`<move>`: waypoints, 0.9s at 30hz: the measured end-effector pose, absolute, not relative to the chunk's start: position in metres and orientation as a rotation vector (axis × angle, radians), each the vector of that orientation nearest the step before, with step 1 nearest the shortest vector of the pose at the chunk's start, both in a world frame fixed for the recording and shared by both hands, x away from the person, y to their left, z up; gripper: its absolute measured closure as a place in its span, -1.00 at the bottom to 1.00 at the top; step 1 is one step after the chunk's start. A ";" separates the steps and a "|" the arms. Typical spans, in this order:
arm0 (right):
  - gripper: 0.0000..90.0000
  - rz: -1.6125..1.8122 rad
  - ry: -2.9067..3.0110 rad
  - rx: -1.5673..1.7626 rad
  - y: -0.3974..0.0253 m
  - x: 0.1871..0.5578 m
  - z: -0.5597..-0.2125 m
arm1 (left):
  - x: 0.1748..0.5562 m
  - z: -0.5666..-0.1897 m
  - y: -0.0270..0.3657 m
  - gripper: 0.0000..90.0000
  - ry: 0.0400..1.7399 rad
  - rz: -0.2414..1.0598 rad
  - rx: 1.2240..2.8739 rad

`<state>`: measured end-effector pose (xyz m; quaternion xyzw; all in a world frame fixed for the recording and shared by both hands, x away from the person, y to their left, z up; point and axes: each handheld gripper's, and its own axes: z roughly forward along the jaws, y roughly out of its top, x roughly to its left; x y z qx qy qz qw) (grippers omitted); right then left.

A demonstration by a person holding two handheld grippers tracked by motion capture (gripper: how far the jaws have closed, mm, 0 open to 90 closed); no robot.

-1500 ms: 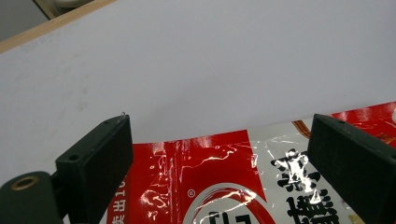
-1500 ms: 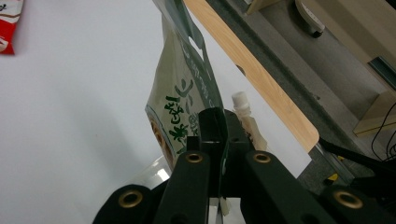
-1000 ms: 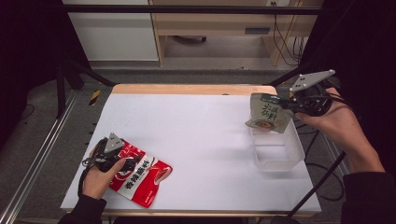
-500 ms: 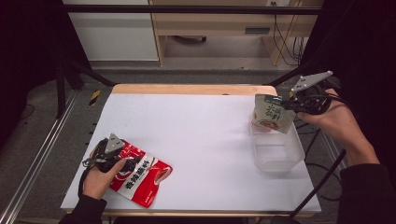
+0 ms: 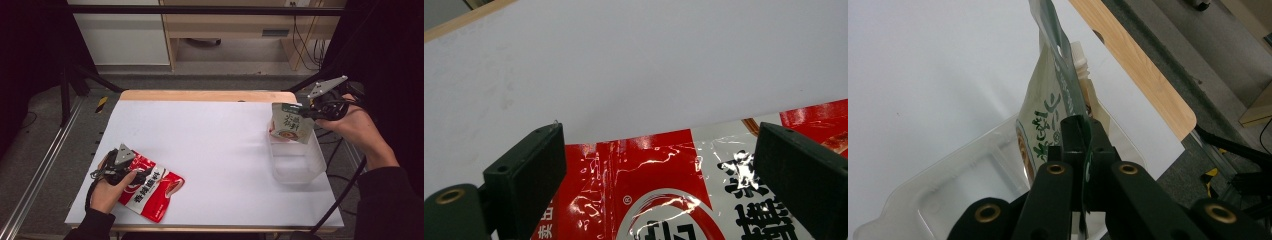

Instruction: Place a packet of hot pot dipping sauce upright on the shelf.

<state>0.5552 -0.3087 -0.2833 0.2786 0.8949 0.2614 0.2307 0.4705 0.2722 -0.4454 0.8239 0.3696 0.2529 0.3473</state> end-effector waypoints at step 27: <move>1.00 0.775 2.447 0.799 -0.309 0.561 -0.303 | 0.471 -0.444 0.274 -0.84 0.967 0.660 2.125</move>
